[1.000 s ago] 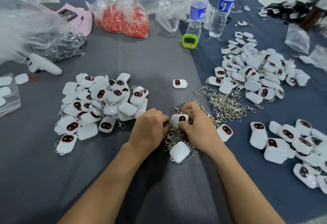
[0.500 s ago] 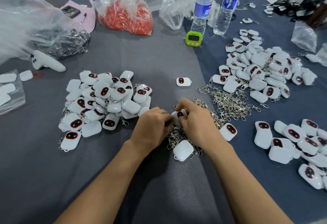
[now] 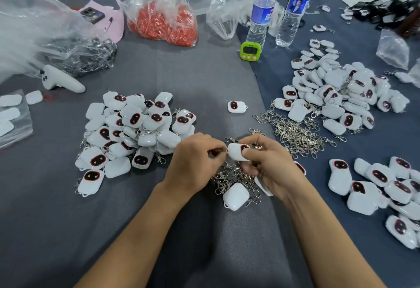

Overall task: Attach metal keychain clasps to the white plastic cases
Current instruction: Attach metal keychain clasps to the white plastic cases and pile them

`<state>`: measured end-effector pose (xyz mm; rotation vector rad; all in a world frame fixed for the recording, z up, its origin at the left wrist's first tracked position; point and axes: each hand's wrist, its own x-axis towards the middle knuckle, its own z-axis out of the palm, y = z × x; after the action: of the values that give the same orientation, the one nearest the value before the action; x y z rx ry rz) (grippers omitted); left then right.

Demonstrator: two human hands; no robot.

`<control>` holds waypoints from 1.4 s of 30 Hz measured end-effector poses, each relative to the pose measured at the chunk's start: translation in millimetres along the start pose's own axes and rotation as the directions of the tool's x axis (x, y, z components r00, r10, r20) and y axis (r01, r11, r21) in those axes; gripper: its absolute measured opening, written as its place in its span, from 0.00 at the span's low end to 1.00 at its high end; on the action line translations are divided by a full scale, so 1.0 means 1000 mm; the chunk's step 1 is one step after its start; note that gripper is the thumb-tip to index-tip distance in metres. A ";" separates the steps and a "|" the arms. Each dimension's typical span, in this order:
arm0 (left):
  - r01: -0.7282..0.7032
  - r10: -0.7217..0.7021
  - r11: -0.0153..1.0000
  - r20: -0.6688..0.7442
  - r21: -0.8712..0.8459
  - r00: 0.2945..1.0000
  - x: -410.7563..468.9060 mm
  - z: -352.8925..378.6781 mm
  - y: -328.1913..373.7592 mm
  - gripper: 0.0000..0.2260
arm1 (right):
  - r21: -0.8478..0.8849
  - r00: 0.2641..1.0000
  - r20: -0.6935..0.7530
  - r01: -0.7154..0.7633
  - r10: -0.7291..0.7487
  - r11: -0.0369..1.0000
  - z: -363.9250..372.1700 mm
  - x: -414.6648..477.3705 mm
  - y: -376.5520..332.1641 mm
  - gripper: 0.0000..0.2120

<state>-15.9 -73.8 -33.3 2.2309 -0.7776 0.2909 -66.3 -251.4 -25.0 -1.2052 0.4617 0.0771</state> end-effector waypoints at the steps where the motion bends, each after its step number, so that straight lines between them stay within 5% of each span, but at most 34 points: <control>1: 0.085 -0.085 0.988 0.007 -0.130 0.996 0.001 -0.002 0.001 0.05 | 0.052 1.000 0.020 -0.018 0.017 0.998 -0.001 -0.001 -0.003 0.10; 4: 0.269 -0.257 0.864 0.086 -0.427 0.963 0.002 -0.003 0.003 0.08 | 0.152 0.995 0.080 -0.072 0.060 0.986 -0.002 -0.005 -0.010 0.09; 7: 0.283 -0.275 0.766 0.103 -0.577 0.956 0.002 -0.002 0.006 0.10 | 0.223 0.987 0.123 -0.126 0.100 0.967 0.001 -0.009 -0.014 0.08; 13: 0.326 -0.293 0.648 0.170 -0.689 0.941 -0.001 -0.003 0.011 0.06 | 0.207 0.984 0.155 -0.116 0.085 0.971 0.006 -0.018 -0.019 0.09; 16: 0.346 -0.249 0.701 0.241 -0.624 0.938 0.001 -0.015 0.012 0.04 | 0.135 0.989 0.131 -0.083 0.065 0.987 0.004 -0.019 -0.022 0.10; 18: 0.304 -0.188 0.839 0.283 -0.451 0.940 0.005 -0.026 0.012 0.05 | 0.046 0.993 0.116 -0.039 0.033 0.998 0.003 -0.021 -0.023 0.11; 21: 0.044 -0.034 0.999 0.311 -0.024 0.950 0.014 -0.039 0.019 0.03 | -0.067 0.994 0.093 0.056 -0.049 0.996 0.008 -0.022 -0.022 0.12; 24: -0.169 0.072 0.943 0.321 0.286 0.944 0.018 -0.040 0.030 0.04 | -0.102 0.990 0.040 0.135 -0.132 0.986 0.016 -0.023 -0.017 0.11; 26: -0.156 0.084 0.943 0.244 0.292 0.966 0.017 -0.041 0.033 0.03 | -0.061 0.993 0.020 0.120 -0.119 0.991 0.017 -0.023 -0.015 0.10; 29: 0.101 -0.093 0.993 0.146 -0.053 0.985 0.016 -0.046 0.029 0.04 | 0.130 0.998 0.055 0.034 -0.042 0.991 0.014 -0.025 -0.016 0.10; 34: 0.433 -0.304 0.624 0.309 -0.651 0.901 0.012 -0.043 0.028 0.10 | 0.281 0.987 0.158 -0.024 -0.021 0.959 0.014 -0.029 -0.017 0.11; 39: 0.518 -0.342 0.266 0.423 -0.813 0.839 0.003 -0.034 0.034 0.05 | 0.334 0.982 0.186 -0.032 -0.033 0.942 0.016 -0.031 -0.019 0.11; 42: 0.584 -0.342 0.173 0.508 -0.793 0.791 0.001 -0.032 0.034 0.04 | 0.305 0.980 0.194 -0.012 -0.050 0.952 0.017 -0.032 -0.019 0.10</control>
<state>-34.8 -69.7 9.8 1.1998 -0.1478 -0.6323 -84.3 -237.5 8.9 -0.8864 0.2723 0.1051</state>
